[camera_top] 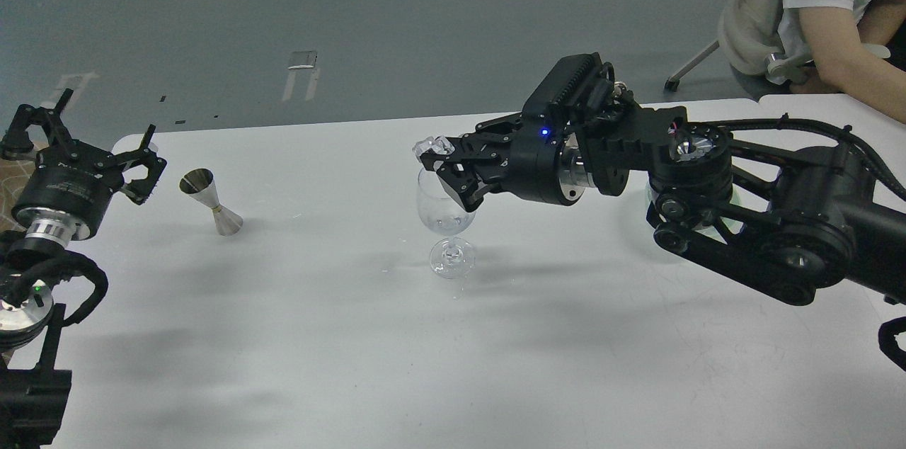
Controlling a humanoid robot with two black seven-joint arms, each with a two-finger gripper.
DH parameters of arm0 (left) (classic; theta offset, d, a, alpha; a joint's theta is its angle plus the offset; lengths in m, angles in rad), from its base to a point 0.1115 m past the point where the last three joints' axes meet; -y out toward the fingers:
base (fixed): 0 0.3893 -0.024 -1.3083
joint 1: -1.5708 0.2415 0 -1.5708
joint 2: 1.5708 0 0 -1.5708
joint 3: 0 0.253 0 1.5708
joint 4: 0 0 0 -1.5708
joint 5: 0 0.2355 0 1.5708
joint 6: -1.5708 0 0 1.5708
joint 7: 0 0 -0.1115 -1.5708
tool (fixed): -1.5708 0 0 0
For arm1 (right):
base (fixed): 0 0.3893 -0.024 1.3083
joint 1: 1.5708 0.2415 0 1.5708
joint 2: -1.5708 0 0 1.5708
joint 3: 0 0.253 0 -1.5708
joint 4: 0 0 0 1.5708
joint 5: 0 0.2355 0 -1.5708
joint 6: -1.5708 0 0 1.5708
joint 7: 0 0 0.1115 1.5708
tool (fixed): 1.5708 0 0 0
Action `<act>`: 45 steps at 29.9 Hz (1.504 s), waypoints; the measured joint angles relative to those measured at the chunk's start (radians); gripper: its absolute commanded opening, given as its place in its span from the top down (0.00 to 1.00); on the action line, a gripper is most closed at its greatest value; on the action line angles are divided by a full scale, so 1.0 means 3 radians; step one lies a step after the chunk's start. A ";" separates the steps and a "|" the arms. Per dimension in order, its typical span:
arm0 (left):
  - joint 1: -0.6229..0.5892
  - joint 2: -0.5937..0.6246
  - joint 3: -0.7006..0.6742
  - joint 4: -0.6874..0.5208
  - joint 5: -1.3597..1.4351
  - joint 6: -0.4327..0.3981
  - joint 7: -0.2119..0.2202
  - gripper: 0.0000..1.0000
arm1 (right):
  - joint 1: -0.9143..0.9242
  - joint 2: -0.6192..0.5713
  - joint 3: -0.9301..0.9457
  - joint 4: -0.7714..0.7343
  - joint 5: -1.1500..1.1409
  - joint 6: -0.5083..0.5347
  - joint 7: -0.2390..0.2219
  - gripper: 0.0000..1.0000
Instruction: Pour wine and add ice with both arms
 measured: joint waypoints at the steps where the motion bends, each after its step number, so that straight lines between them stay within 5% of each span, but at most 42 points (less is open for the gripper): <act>1: 0.0000 0.0003 0.0000 0.0000 0.0000 0.0000 0.0000 0.02 | 0.0000 0.0000 0.0000 -0.0002 -0.0007 0.0000 0.0001 0.94; 3: 0.0000 0.0007 -0.0003 0.0000 0.0000 0.0000 0.0000 0.02 | 0.0000 0.0002 -0.0004 -0.0010 -0.0013 0.0001 0.0001 0.91; 6: -0.0001 0.0008 -0.0004 0.0000 0.0000 0.0000 0.0000 0.02 | -0.0007 0.0003 -0.0009 -0.0014 -0.0013 0.0001 0.0001 0.69; 10: -0.0005 0.0008 -0.0005 0.0000 0.0000 0.0000 0.0000 0.02 | -0.0016 0.0008 -0.0009 -0.0024 -0.0013 0.0001 0.0001 0.02; 31: -0.0005 0.0004 -0.0005 0.0000 0.0000 -0.0003 0.0000 0.02 | -0.0034 0.0044 0.0089 -0.0027 0.0035 -0.0021 -0.0071 0.00; 45: 0.0001 0.0015 0.0020 0.0000 0.0014 0.0009 0.0002 0.02 | -0.0334 0.0352 0.1649 -0.0043 0.0418 -0.0185 -0.0041 0.00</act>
